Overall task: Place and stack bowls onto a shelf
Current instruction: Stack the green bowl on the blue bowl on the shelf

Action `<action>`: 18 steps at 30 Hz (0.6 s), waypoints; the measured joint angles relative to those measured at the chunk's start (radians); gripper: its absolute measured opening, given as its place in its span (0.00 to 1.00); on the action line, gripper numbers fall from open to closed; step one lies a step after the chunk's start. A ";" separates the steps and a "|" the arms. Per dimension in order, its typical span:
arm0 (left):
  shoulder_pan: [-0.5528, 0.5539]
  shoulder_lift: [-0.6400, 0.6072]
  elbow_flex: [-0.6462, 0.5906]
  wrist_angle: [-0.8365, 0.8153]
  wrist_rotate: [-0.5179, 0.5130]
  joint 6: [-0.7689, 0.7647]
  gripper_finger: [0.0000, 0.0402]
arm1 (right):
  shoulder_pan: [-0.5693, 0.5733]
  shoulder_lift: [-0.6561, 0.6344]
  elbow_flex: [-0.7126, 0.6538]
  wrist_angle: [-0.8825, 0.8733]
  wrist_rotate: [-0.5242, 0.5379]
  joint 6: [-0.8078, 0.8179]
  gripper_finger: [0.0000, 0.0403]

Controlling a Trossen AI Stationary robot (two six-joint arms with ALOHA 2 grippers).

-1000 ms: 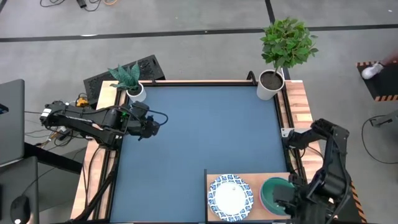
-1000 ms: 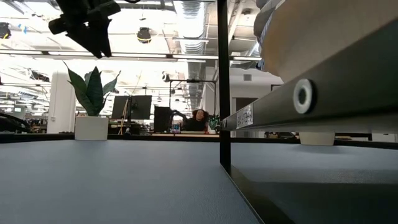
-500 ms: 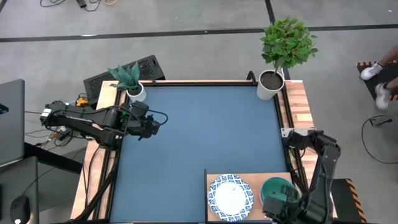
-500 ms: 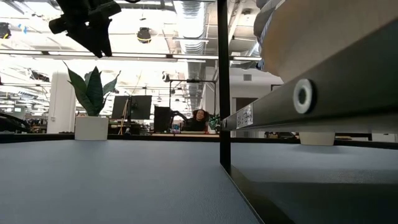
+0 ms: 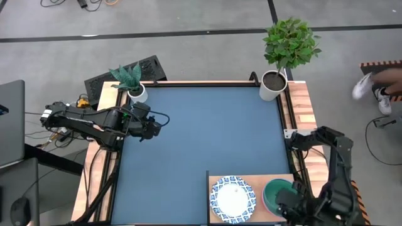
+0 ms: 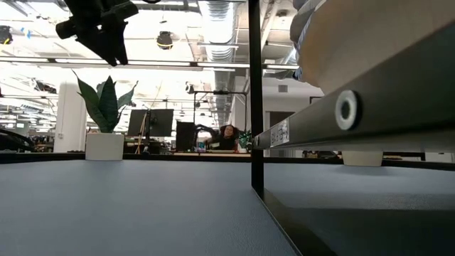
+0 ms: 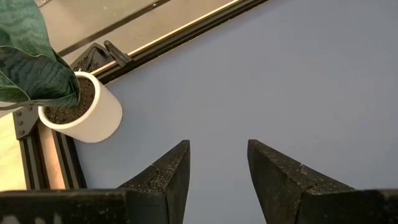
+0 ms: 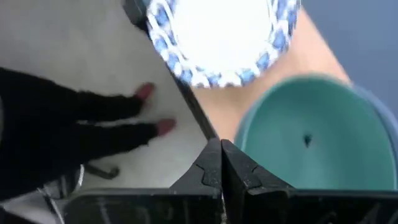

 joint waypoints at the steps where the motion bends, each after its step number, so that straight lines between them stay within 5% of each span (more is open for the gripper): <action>1: 0.000 0.000 0.000 0.000 -0.003 0.000 0.37 | 0.001 0.003 -0.009 0.003 -0.012 0.002 0.04; 13: 0.000 0.000 0.000 0.000 -0.013 0.008 0.37 | 0.006 0.140 -0.053 0.001 -0.115 0.023 0.04; 18: 0.000 0.000 0.000 0.003 -0.014 0.008 0.37 | 0.002 0.106 -0.017 0.003 0.000 0.054 0.04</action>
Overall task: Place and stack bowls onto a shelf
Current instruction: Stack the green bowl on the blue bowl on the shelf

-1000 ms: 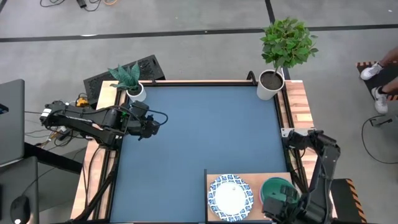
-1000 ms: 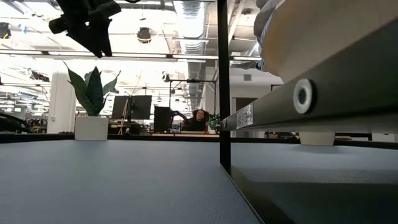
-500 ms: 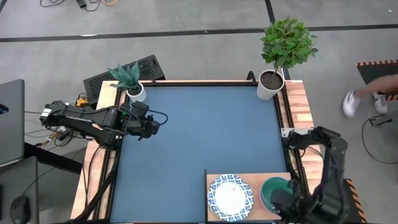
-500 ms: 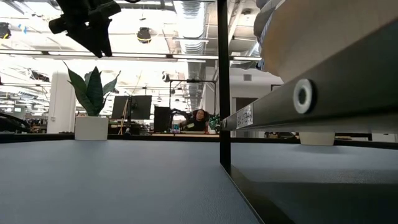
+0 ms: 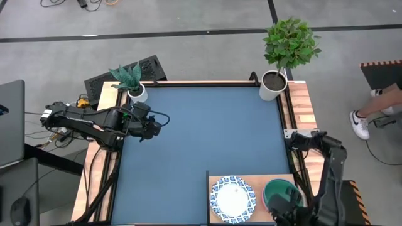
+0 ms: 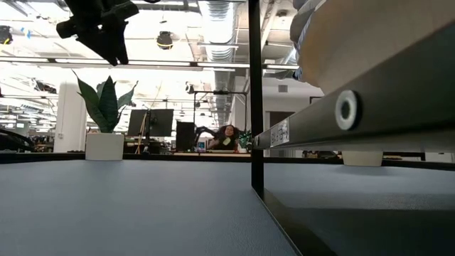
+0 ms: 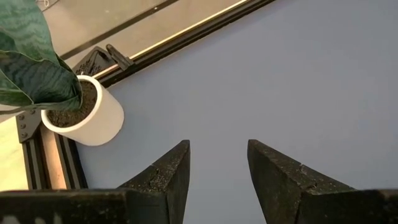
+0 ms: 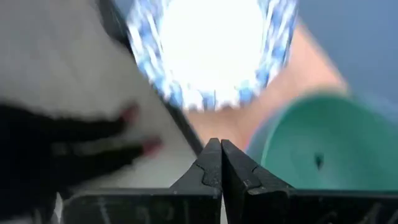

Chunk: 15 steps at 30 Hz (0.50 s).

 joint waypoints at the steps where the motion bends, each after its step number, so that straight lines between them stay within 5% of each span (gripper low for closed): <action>1: 0.000 0.000 0.000 0.000 -0.001 0.000 0.37 | 0.005 -0.015 0.001 0.000 0.052 0.012 0.04; 4: 0.000 0.000 0.000 0.002 -0.002 0.000 0.37 | 0.020 -0.041 -0.018 -0.005 0.145 0.067 0.04; 15: 0.000 0.000 0.000 0.004 -0.002 -0.004 0.37 | 0.047 -0.034 -0.179 -0.003 0.122 0.231 0.04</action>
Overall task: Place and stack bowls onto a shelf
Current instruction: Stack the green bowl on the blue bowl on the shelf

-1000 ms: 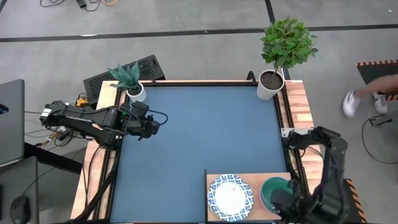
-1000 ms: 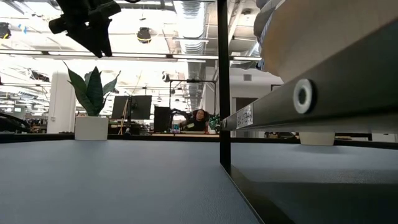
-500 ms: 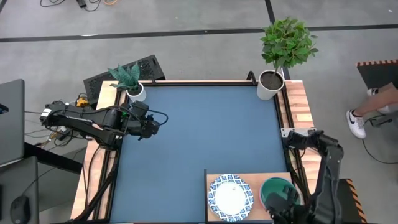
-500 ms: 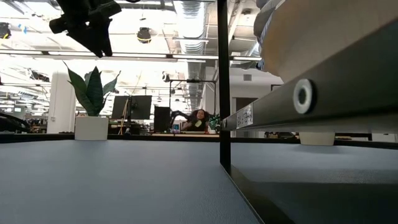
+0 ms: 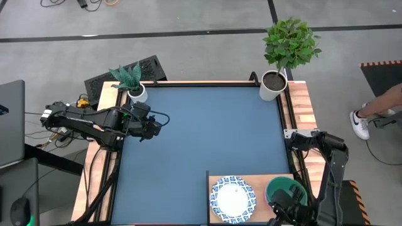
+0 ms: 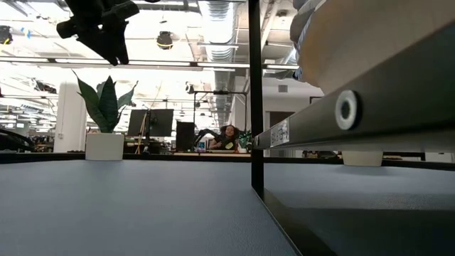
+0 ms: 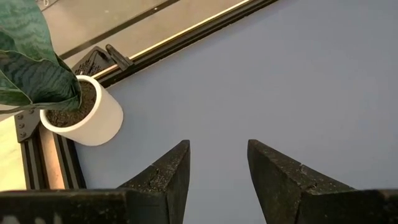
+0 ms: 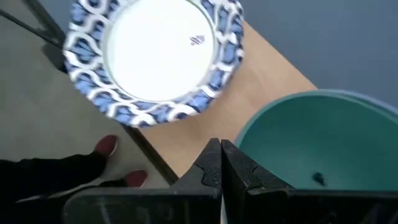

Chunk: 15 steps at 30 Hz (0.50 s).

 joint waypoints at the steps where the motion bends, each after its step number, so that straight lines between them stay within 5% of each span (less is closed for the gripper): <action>1: 0.000 0.000 0.000 0.000 0.000 -0.001 0.37 | 0.002 0.000 -0.015 0.000 0.000 0.007 0.04; 15: 0.000 0.000 0.000 0.001 -0.006 -0.005 0.37 | -0.004 -0.005 0.012 0.000 0.009 0.036 0.04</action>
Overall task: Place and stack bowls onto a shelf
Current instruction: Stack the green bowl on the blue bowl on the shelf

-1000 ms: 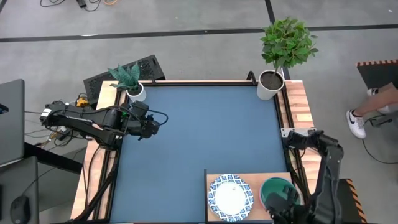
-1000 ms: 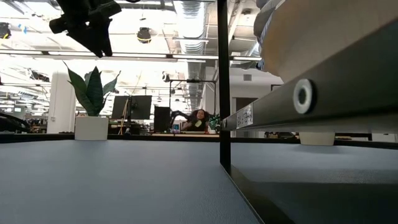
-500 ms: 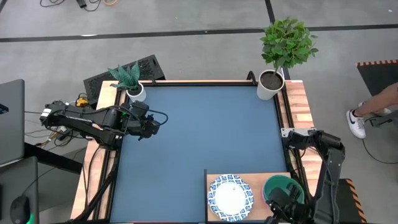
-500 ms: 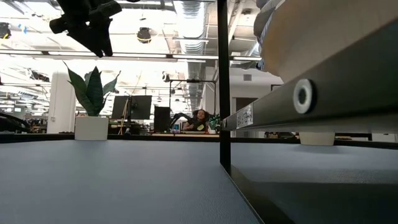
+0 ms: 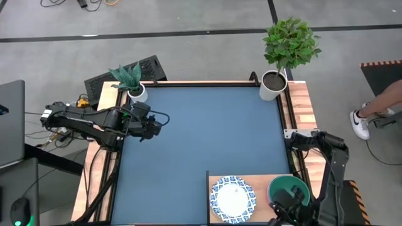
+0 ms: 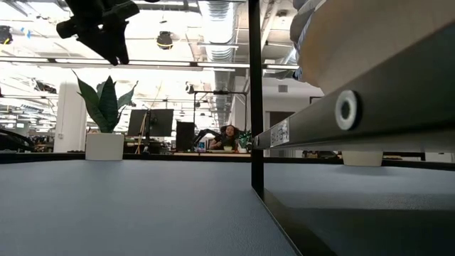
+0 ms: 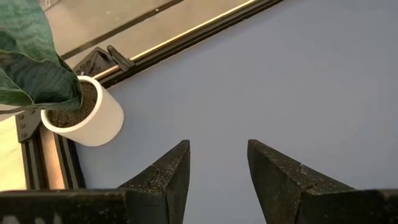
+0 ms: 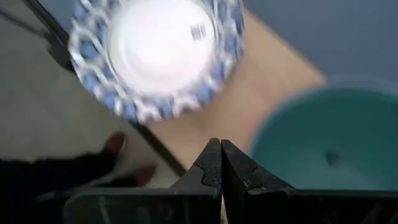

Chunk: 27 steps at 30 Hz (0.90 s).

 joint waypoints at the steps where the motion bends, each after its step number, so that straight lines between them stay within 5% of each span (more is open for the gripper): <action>1: 0.000 0.000 0.000 0.005 -0.001 -0.008 0.37 | 0.001 0.001 0.000 0.001 -0.031 0.015 0.04; 5: 0.000 0.000 0.000 0.113 0.056 -0.031 0.37 | -0.008 -0.011 0.021 0.001 -0.109 0.041 0.04; 10: 0.000 0.009 0.000 0.356 0.124 0.117 0.37 | -0.034 -0.050 0.056 0.001 -0.284 -0.010 0.04; 16: 0.000 0.023 0.000 0.439 0.123 0.217 0.37 | -0.011 -0.136 0.056 0.000 -0.511 0.021 0.04; 27: 0.001 0.074 0.000 0.438 0.161 0.193 0.37 | 0.078 -0.197 0.056 0.001 -0.532 0.177 0.04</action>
